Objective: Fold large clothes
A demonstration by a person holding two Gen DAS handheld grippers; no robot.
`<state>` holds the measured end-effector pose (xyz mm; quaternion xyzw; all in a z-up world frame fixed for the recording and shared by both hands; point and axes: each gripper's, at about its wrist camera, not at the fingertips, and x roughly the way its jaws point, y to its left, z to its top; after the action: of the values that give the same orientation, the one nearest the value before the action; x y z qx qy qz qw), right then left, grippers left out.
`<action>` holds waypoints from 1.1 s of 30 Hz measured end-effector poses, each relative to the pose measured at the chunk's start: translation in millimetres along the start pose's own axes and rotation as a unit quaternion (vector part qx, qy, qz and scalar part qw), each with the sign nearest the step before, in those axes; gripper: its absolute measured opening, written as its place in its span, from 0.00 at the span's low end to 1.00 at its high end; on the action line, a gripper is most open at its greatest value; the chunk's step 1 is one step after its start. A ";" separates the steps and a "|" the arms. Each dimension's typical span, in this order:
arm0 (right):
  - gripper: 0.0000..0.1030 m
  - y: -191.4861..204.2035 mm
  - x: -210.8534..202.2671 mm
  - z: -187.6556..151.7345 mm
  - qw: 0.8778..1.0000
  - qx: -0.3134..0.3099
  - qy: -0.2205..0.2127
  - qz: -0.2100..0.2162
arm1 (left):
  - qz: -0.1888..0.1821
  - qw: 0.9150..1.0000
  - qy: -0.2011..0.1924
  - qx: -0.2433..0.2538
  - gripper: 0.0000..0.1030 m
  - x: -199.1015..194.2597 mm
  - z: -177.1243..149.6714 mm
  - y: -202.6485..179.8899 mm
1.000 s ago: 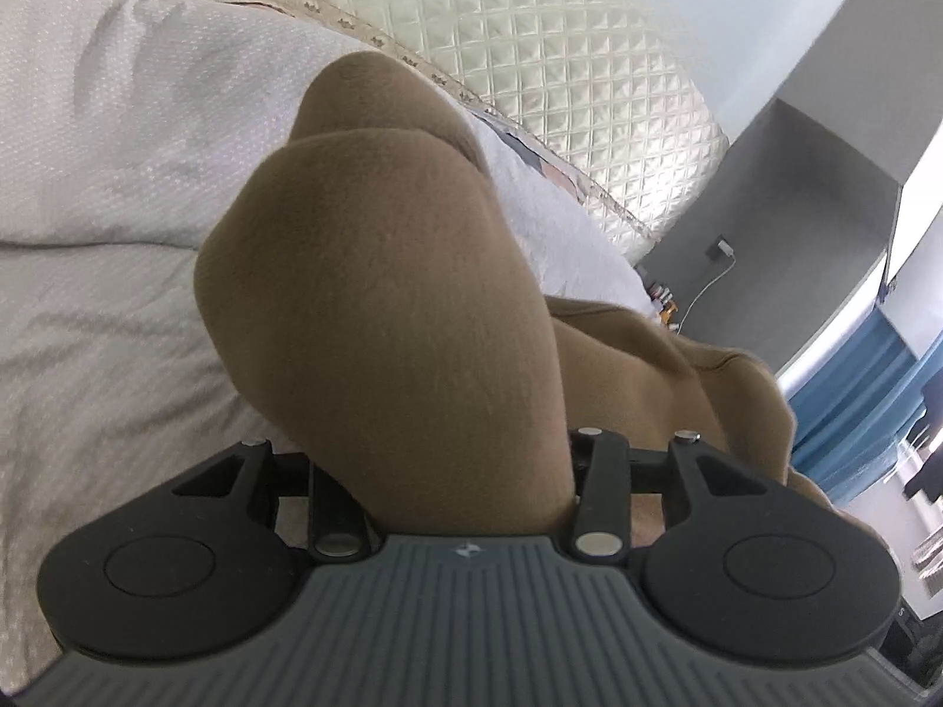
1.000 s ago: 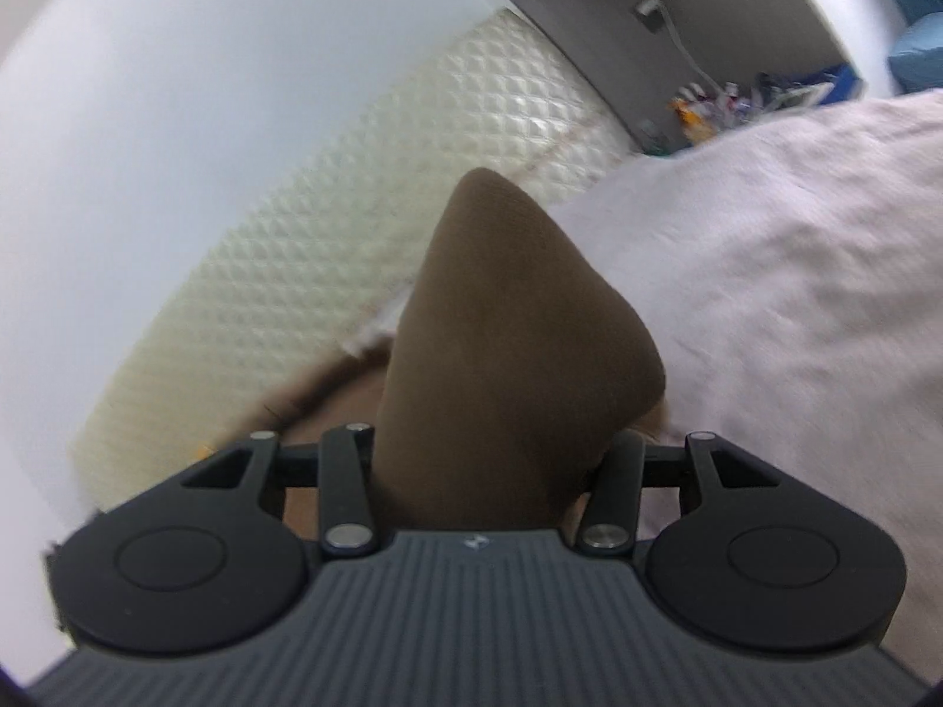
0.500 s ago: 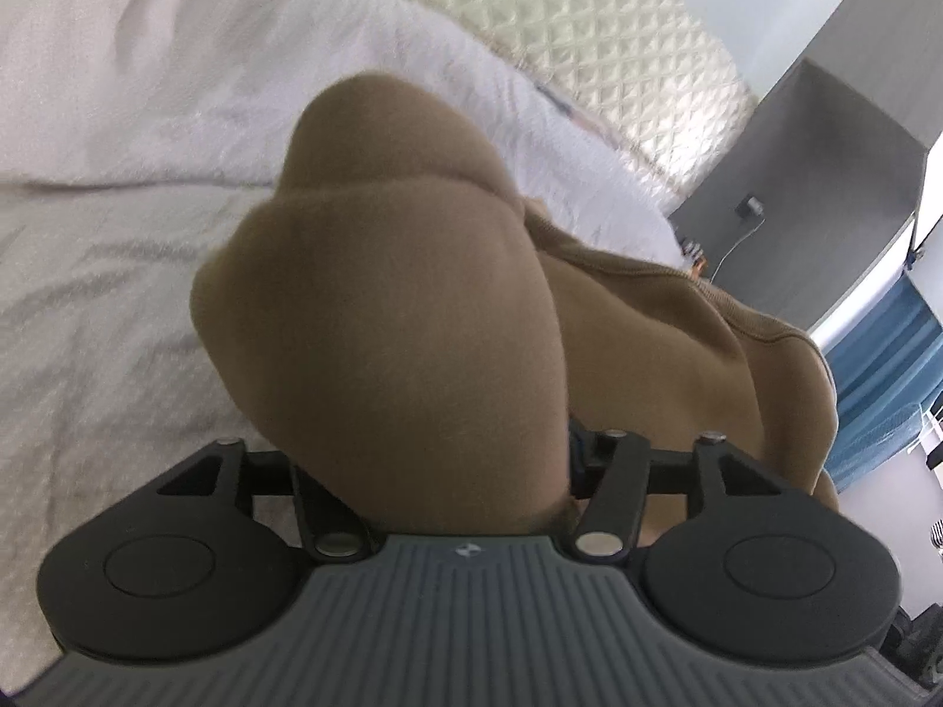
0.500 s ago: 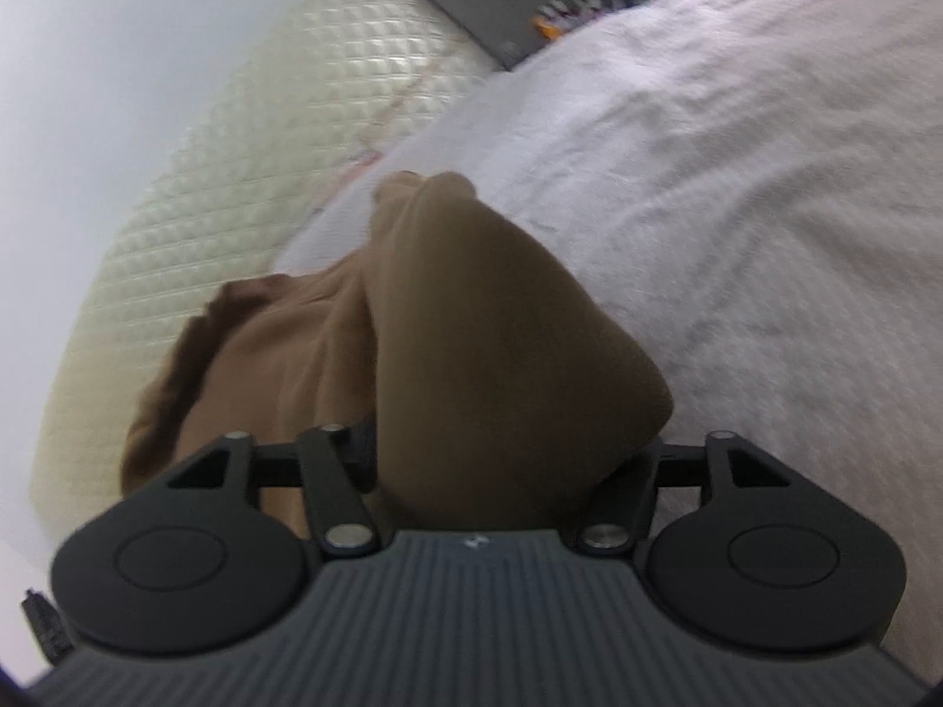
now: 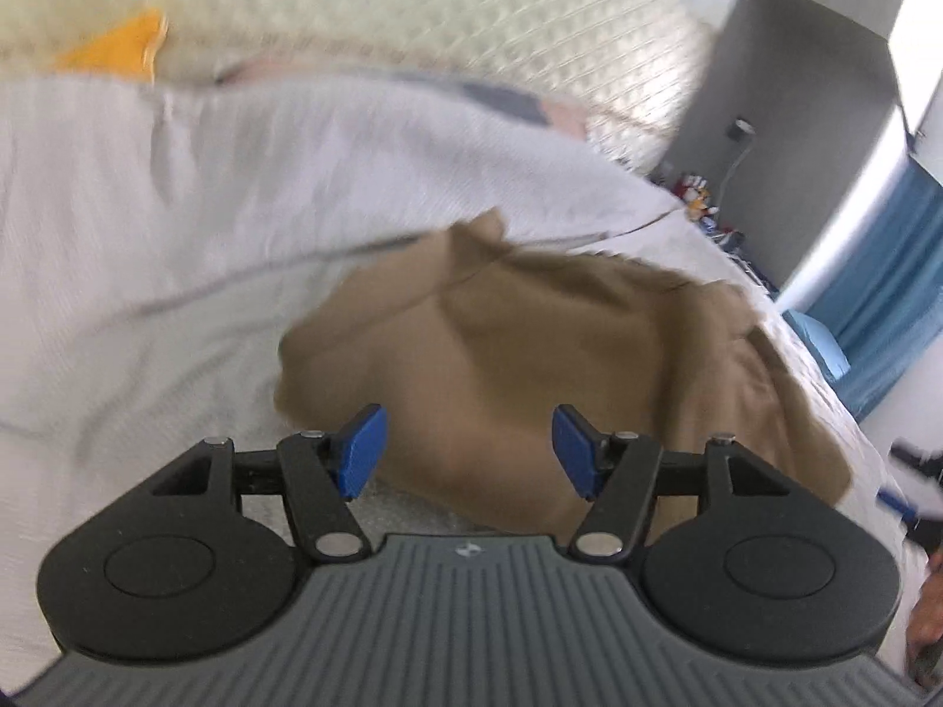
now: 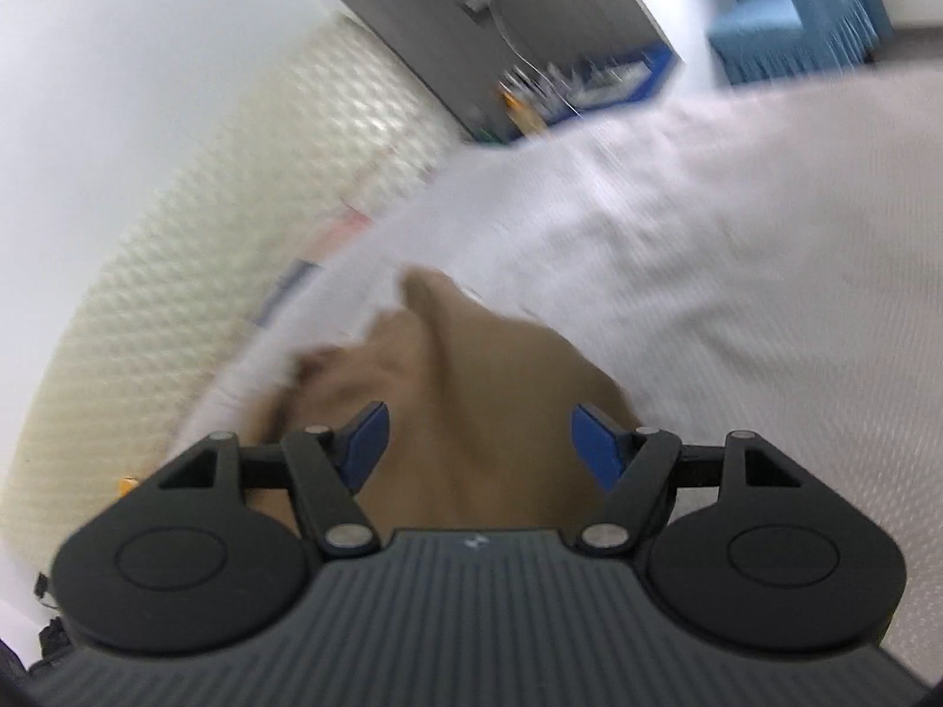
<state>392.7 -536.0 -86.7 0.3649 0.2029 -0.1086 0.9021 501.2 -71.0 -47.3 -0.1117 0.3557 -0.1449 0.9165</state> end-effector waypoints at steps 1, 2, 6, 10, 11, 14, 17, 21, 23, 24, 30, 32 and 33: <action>0.70 13.5 -12.2 3.5 1.000 -0.012 -0.007 0.011 | -0.004 1.000 -0.007 0.011 0.66 -17.2 3.8 -8.4; 0.70 26.7 -24.8 5.8 0.999 -0.027 -0.013 0.020 | -0.005 1.000 -0.014 0.020 0.66 -34.5 7.1 -17.0; 0.70 76.5 -78.5 5.8 0.993 -0.089 -0.029 0.078 | -0.017 0.997 -0.042 0.056 0.66 -105.9 6.0 -51.0; 0.70 121.2 -136.6 -8.2 0.981 -0.151 -0.047 0.108 | -0.015 0.994 -0.070 0.085 0.66 -172.6 -8.6 -80.1; 0.70 131.1 -149.4 -14.3 0.979 -0.168 -0.050 0.106 | -0.018 0.993 -0.077 0.090 0.66 -189.6 -15.8 -85.0; 0.70 148.3 -188.9 -38.8 0.971 -0.207 -0.054 0.104 | -0.023 0.990 -0.087 0.108 0.66 -232.0 -44.3 -98.7; 0.70 150.2 -218.7 -65.0 0.970 -0.215 -0.047 0.104 | -0.023 0.987 -0.098 0.126 0.66 -268.3 -72.7 -109.0; 0.70 149.7 -247.7 -97.4 0.965 -0.238 -0.048 0.096 | -0.039 0.984 -0.117 0.128 0.66 -304.4 -105.5 -111.2; 0.70 146.8 -256.7 -109.0 0.964 -0.243 -0.051 0.095 | -0.035 0.981 -0.128 0.138 0.66 -318.1 -122.0 -113.9; 0.70 144.7 -261.4 -115.5 0.963 -0.245 -0.054 0.095 | -0.036 0.981 -0.131 0.140 0.66 -324.5 -129.4 -115.3; 0.70 134.9 -276.4 -150.4 0.958 -0.267 -0.061 0.084 | -0.050 0.978 -0.144 0.139 0.66 -353.7 -169.2 -120.5; 0.70 128.6 -277.1 -159.3 0.958 -0.269 -0.062 0.081 | -0.049 0.977 -0.146 0.144 0.66 -356.2 -179.8 -122.6; 0.70 125.7 -276.3 -163.0 0.958 -0.271 -0.061 0.079 | -0.051 0.978 -0.145 0.141 0.66 -355.7 -184.5 -122.5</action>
<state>142.2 -318.9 7.4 0.1147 0.1399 -0.0004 0.9835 101.3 -81.3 77.6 -0.0196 0.1893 -0.2227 0.9561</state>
